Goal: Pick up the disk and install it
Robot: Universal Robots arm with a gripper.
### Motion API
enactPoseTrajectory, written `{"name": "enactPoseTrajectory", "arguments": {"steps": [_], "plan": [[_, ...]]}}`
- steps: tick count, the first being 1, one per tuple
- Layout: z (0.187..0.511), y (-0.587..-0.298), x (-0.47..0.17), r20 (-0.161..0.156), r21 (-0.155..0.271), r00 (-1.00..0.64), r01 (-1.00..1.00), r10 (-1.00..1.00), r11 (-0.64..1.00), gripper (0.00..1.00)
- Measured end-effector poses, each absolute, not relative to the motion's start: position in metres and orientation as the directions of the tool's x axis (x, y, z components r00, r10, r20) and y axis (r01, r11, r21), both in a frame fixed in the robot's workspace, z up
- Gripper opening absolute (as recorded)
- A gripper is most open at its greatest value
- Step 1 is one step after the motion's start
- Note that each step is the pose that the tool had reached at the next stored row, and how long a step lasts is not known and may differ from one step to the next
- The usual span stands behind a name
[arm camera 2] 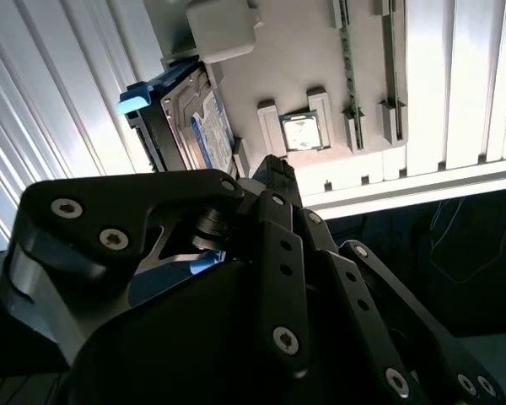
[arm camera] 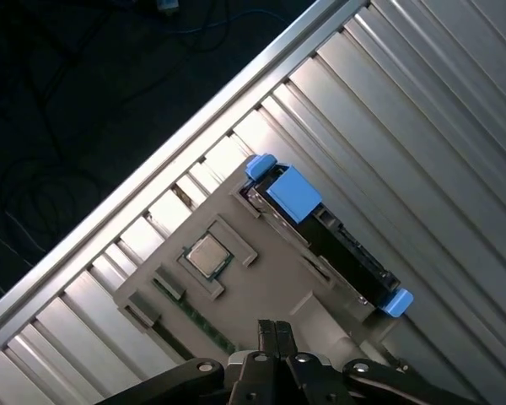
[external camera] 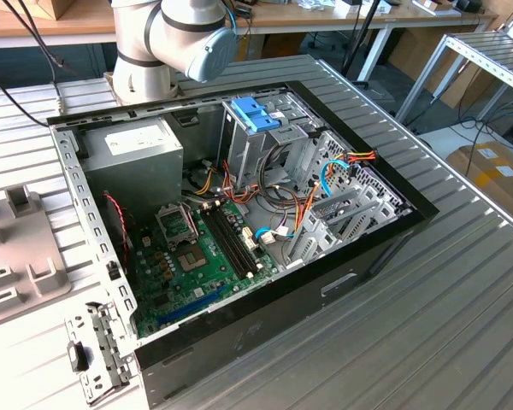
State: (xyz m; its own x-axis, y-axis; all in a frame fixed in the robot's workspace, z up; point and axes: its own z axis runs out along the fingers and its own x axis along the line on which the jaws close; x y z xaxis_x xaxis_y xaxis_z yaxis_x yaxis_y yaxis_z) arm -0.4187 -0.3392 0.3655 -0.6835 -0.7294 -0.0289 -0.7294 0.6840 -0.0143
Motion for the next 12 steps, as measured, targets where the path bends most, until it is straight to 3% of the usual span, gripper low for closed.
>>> {"name": "enactPoseTrajectory", "arguments": {"steps": [12], "plan": [[0.3655, -0.3392, -0.4187, -0.029, -0.014, -0.612, -0.790, -0.790, 0.613, 0.11]]}}
